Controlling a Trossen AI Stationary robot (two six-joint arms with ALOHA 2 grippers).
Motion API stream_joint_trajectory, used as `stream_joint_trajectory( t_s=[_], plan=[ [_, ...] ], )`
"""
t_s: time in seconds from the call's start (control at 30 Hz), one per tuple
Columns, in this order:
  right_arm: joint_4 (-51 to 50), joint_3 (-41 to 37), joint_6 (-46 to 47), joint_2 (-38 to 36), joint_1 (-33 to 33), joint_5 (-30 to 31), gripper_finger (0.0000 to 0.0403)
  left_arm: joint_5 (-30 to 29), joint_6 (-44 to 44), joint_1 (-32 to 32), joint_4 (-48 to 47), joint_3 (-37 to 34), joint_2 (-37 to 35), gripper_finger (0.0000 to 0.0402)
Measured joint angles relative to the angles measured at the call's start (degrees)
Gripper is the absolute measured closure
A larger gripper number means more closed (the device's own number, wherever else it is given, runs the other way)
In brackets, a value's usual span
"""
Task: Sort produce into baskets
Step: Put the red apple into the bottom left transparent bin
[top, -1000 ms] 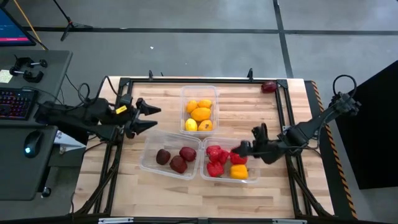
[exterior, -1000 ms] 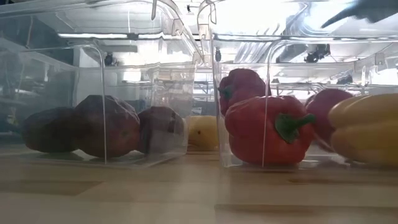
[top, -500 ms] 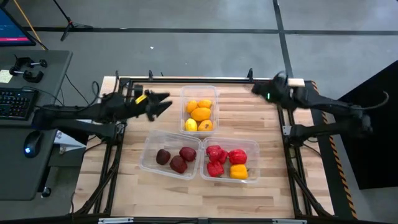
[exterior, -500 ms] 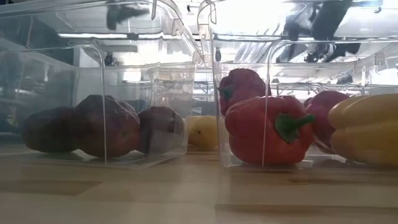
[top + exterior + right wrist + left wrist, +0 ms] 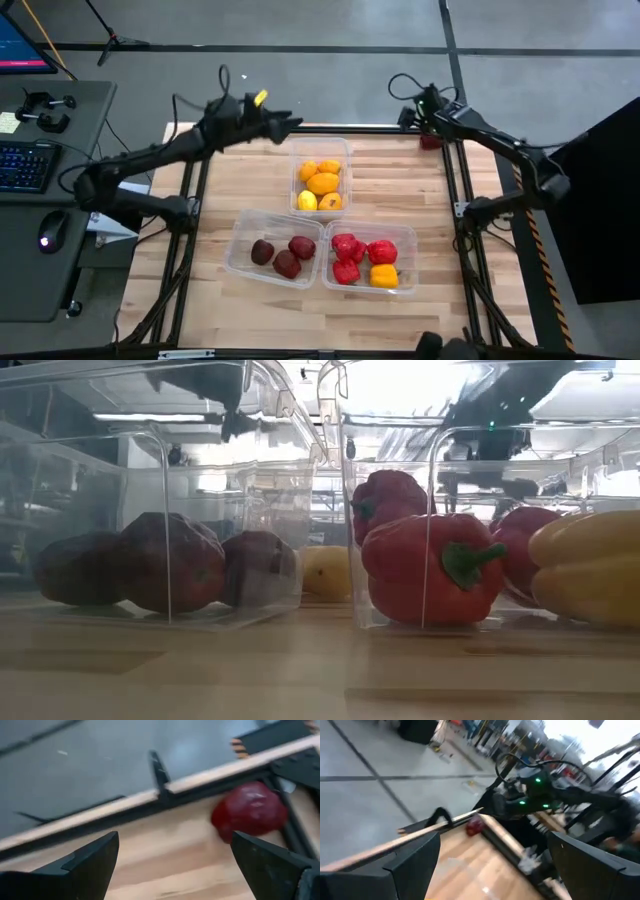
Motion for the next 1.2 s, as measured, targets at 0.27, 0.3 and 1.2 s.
stream_joint_trajectory(
  t_s=[0.27,0.3,1.2],
  plan=[
    [-9.3,0.0,11.3,4.1,0.1,9.0,0.0034,19.8,12.6,14.6,-6.2,10.3,9.3,0.0046],
    [-10.9,0.0,14.1,4.5,0.1,10.4,0.0034,22.6,13.0,16.5,-6.2,11.4,10.5,0.0046],
    [-2.9,0.4,32.6,24.1,-5.7,18.6,0.0034,37.0,8.5,31.9,-6.1,16.8,19.6,0.0046]
  ],
)
